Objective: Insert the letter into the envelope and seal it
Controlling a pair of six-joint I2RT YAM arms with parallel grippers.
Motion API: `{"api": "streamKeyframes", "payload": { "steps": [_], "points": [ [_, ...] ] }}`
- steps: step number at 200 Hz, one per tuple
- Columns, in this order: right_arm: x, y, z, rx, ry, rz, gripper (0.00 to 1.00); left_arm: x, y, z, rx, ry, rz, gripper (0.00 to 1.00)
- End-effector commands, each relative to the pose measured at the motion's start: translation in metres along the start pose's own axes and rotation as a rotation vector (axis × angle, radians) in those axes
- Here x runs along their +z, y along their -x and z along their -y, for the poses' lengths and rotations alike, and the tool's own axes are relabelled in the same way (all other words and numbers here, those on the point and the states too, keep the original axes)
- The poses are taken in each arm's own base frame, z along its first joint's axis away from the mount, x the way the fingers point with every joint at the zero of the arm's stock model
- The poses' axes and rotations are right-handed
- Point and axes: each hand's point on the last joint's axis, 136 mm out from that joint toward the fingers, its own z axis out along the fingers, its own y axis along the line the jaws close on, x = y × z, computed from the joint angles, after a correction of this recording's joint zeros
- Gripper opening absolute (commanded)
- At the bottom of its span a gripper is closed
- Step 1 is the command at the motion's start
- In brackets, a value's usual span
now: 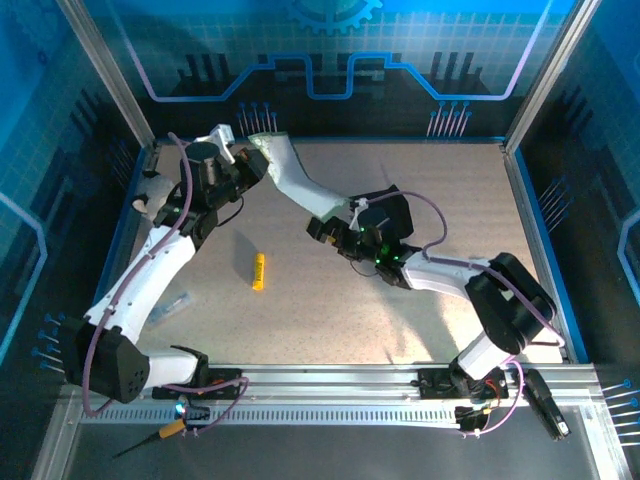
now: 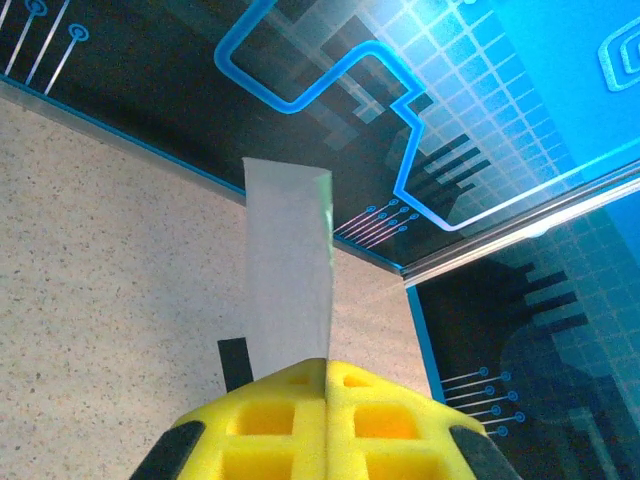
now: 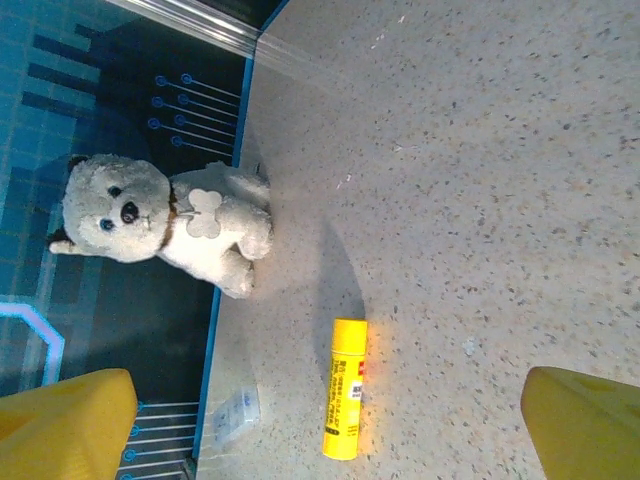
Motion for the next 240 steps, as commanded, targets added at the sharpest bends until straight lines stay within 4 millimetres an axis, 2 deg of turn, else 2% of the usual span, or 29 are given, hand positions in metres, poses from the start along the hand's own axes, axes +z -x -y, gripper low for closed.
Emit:
{"api": "streamKeyframes", "payload": {
  "steps": [1, 30, 35, 51, 88, 113, 145, 180, 183, 216, 240],
  "points": [
    [-0.013, 0.003, 0.013, -0.044, -0.076, 0.011, 1.0, 0.006, -0.002, 0.001, 0.077, 0.007, -0.025, 0.0],
    [-0.023, 0.001, 0.018, -0.082, -0.124, -0.003, 1.0, 0.018, -0.02, -0.009, 0.142, 0.01, -0.106, 0.0],
    [-0.025, -0.004, 0.026, -0.084, -0.159, -0.026, 1.0, 0.02, -0.025, -0.012, 0.149, 0.009, -0.124, 0.0],
    [-0.033, -0.01, 0.032, -0.107, -0.198, -0.053, 1.0, 0.028, -0.039, -0.022, 0.166, 0.006, -0.168, 0.0],
    [-0.068, -0.017, 0.041, -0.177, -0.277, -0.074, 1.0, 0.044, -0.064, -0.053, 0.179, 0.038, -0.205, 0.0],
    [-0.097, -0.011, 0.04, -0.247, -0.328, -0.049, 1.0, 0.058, -0.081, -0.072, 0.184, 0.053, -0.24, 0.0],
    [-0.122, 0.001, 0.035, -0.375, -0.375, -0.036, 1.0, 0.073, -0.112, -0.095, 0.21, 0.056, -0.314, 0.0],
    [-0.129, 0.028, 0.029, -0.445, -0.367, -0.054, 1.0, 0.078, -0.136, -0.108, 0.281, 0.044, -0.376, 0.0],
    [-0.129, 0.035, 0.022, -0.455, -0.354, -0.05, 1.0, 0.077, -0.137, -0.108, 0.287, 0.043, -0.377, 0.0],
    [-0.112, 0.058, -0.002, -0.633, -0.25, -0.227, 1.0, 0.071, -0.146, -0.099, 0.419, -0.017, -0.376, 0.0],
    [-0.104, 0.08, -0.016, -0.767, -0.208, -0.269, 1.0, 0.066, -0.152, -0.095, 0.498, -0.052, -0.395, 0.0]
  ]
}}
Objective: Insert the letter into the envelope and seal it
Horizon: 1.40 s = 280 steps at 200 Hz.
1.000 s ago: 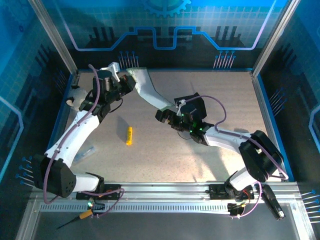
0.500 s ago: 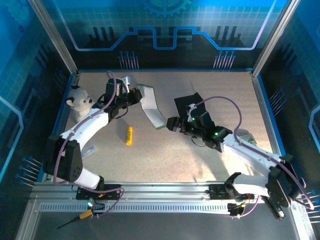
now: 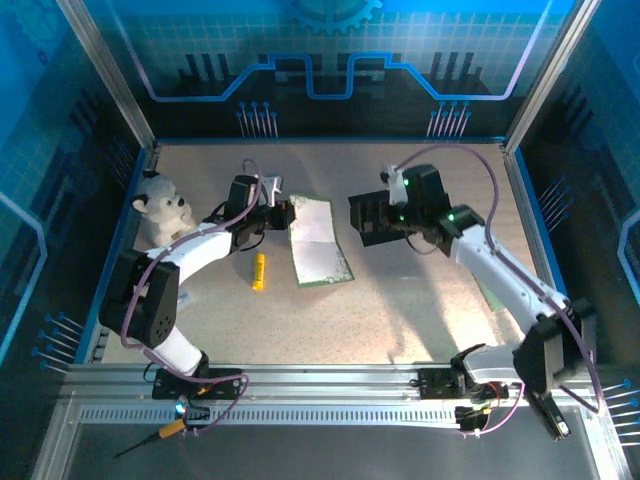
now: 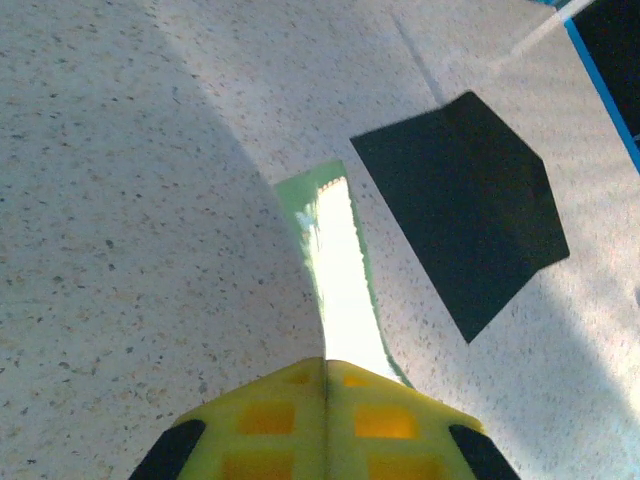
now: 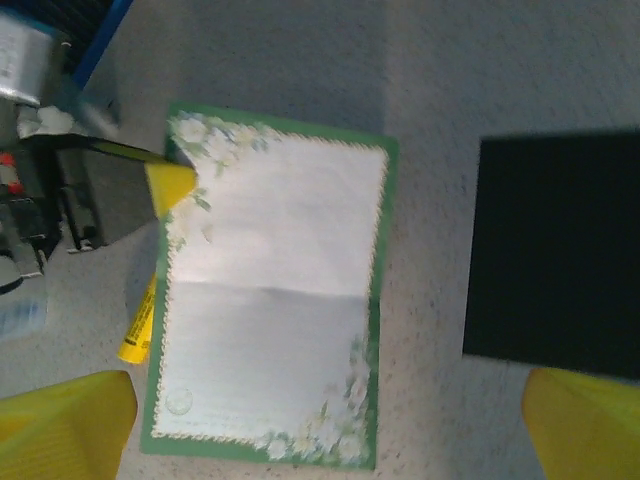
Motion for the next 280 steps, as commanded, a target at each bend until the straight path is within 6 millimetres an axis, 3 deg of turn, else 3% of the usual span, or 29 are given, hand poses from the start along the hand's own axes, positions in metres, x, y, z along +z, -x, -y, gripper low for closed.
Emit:
{"api": "streamKeyframes", "payload": {
  "steps": [1, 42, 69, 151, 208, 280],
  "points": [
    [-0.001, 0.0, -0.01, -0.215, 0.106, -0.095, 1.0, -0.01, 0.005, 0.018, 0.159, -0.062, 0.033, 0.0],
    [0.009, 0.036, -0.02, -0.395, 0.206, -0.111, 1.0, -0.013, -0.005, 0.024, 0.268, -0.109, 0.036, 0.0],
    [0.027, 0.044, -0.021, -0.545, 0.238, -0.055, 1.0, -0.017, -0.005, 0.03, 0.335, -0.145, 0.076, 0.0],
    [0.074, 0.035, -0.029, -0.725, 0.368, -0.153, 1.0, -0.04, 0.009, 0.072, 0.488, -0.31, 0.113, 0.0],
    [0.081, 0.029, -0.037, -0.758, 0.561, -0.241, 1.0, -0.053, 0.013, 0.09, 0.548, -0.379, 0.093, 0.0],
    [0.088, 0.01, -0.034, -0.688, 0.682, -0.34, 0.9, -0.057, 0.022, 0.1, 0.549, -0.417, 0.11, 0.0]
  ]
}}
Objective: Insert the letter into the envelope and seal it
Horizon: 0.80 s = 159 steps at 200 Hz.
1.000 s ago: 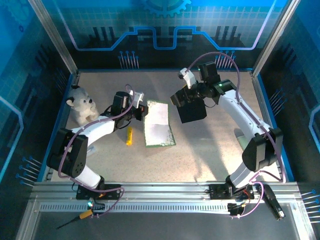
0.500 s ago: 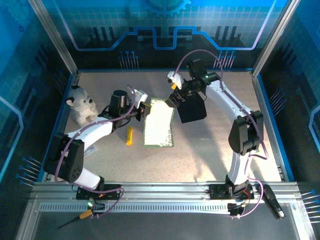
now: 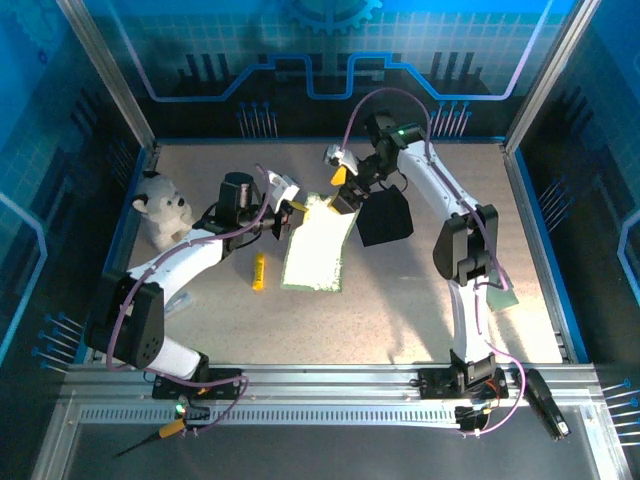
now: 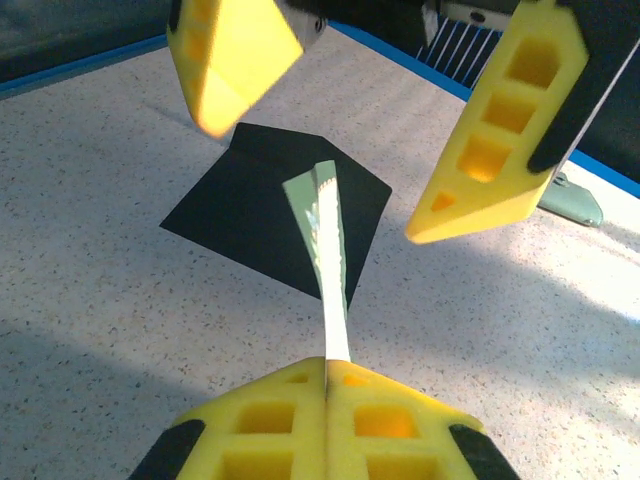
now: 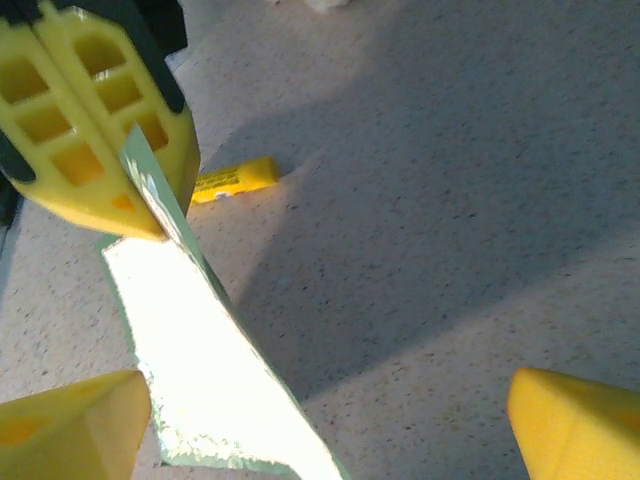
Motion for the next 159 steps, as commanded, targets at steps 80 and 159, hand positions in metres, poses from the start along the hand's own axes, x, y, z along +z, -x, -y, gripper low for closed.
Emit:
{"api": "streamKeyframes", "payload": {
  "steps": [80, 159],
  "points": [
    [0.002, -0.02, -0.01, 0.094, 0.101, -0.005, 0.65, -0.005, 0.031, 0.014, 0.046, -0.053, 0.05, 0.0],
    [-0.014, -0.018, -0.012, 0.148, 0.088, 0.014, 0.3, 0.002, 0.023, 0.006, 0.021, -0.039, 0.03, 0.0]
  ]
}}
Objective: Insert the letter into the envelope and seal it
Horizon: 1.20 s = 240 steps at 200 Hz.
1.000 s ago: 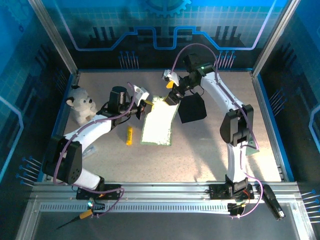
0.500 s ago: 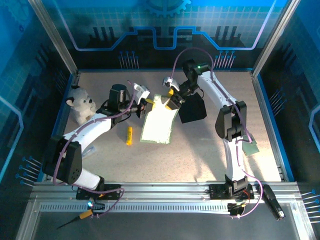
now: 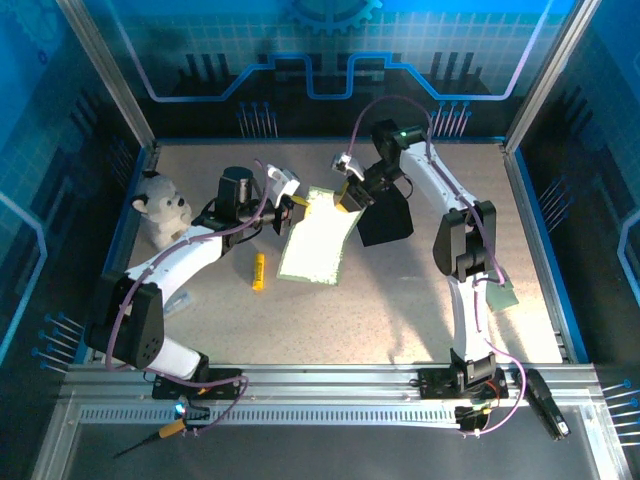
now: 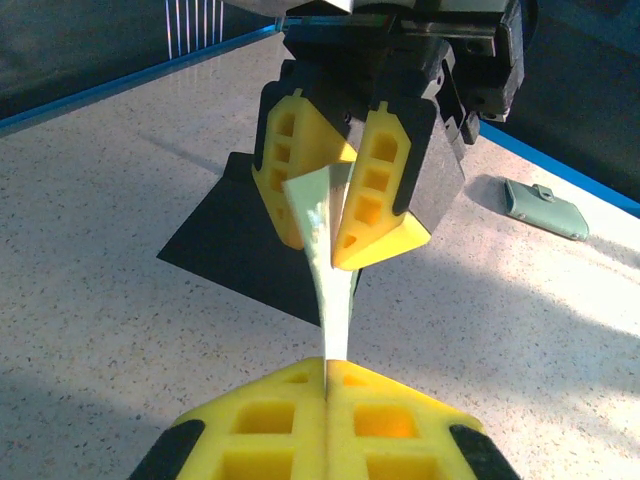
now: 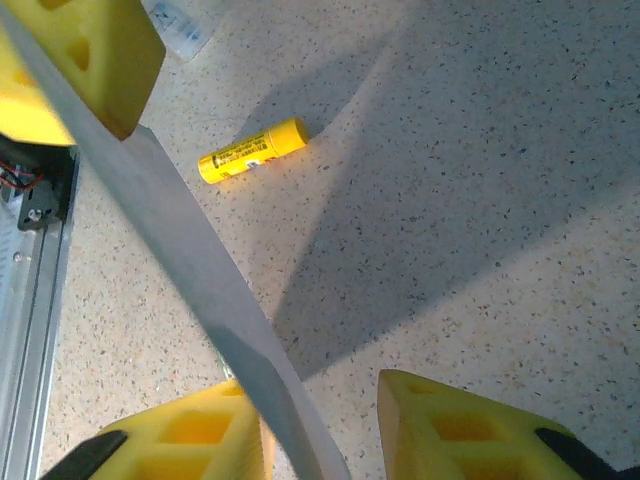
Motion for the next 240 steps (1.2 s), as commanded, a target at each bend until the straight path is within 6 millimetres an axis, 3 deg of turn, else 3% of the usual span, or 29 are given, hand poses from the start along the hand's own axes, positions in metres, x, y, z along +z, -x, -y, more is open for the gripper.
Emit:
{"api": "streamKeyframes", "payload": {
  "steps": [1, 38, 56, 96, 116, 141, 168, 205, 240],
  "points": [
    [-0.014, 0.007, -0.014, 0.014, 0.018, 0.033, 0.3, 0.004, 0.006, 0.002, 0.0, -0.022, 0.003, 0.0],
    [-0.021, 0.008, -0.022, 0.032, 0.033, 0.046, 0.15, 0.007, 0.006, -0.002, -0.003, -0.017, 0.001, 0.03],
    [-0.024, 0.009, -0.027, 0.036, 0.048, 0.056, 0.0, 0.008, 0.007, -0.003, -0.001, -0.015, 0.001, 0.05],
    [-0.03, 0.009, -0.036, 0.05, 0.06, 0.068, 0.0, 0.009, 0.01, -0.007, 0.008, 0.001, 0.007, 0.14],
    [-0.033, 0.009, -0.04, 0.054, 0.056, 0.075, 0.0, 0.007, 0.011, -0.012, 0.004, 0.019, 0.013, 0.29],
    [-0.037, 0.009, -0.043, 0.068, 0.029, 0.076, 0.0, -0.001, 0.017, -0.025, -0.012, 0.084, 0.034, 0.57],
    [-0.043, 0.01, -0.045, 0.108, -0.011, 0.09, 0.0, -0.026, 0.031, -0.047, -0.054, 0.205, 0.097, 0.99],
    [-0.052, 0.013, -0.039, 0.238, -0.13, 0.129, 0.0, -0.077, 0.047, -0.08, -0.253, 0.373, 0.224, 0.99],
    [-0.065, 0.022, -0.05, 0.354, -0.216, 0.216, 0.0, -0.101, 0.041, -0.074, -0.473, 0.408, 0.286, 0.99]
  ]
}}
